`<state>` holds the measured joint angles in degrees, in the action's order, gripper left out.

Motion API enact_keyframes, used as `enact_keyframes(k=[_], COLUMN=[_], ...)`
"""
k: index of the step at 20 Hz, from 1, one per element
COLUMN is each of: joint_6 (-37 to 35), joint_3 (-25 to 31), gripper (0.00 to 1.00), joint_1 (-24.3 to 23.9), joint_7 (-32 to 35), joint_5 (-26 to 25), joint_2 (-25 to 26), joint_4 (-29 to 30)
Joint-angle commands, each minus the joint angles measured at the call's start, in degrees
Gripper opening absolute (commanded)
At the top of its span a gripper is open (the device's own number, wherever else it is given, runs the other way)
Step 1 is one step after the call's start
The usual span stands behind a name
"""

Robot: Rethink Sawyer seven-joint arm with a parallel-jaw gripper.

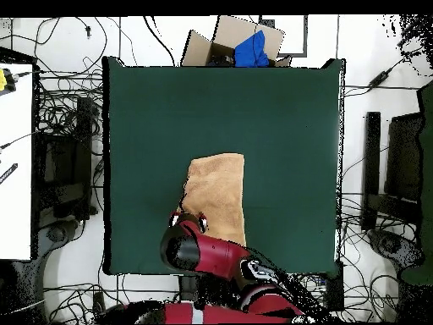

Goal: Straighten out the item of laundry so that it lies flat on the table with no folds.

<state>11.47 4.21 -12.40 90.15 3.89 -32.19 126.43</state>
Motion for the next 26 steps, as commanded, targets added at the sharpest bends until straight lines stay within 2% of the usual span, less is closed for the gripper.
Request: enact_keyframes(k=[1,26], joint_6=[1.2,0.5], joint_3=[1.1,0.8], gripper=[1.0,1.0], joint_1=[-1.8,-5.0], joint_7=[11.0,9.4], joint_5=[-1.1,-4.9], joint_2=[2.5,3.2], joint_4=[-2.9,-4.2])
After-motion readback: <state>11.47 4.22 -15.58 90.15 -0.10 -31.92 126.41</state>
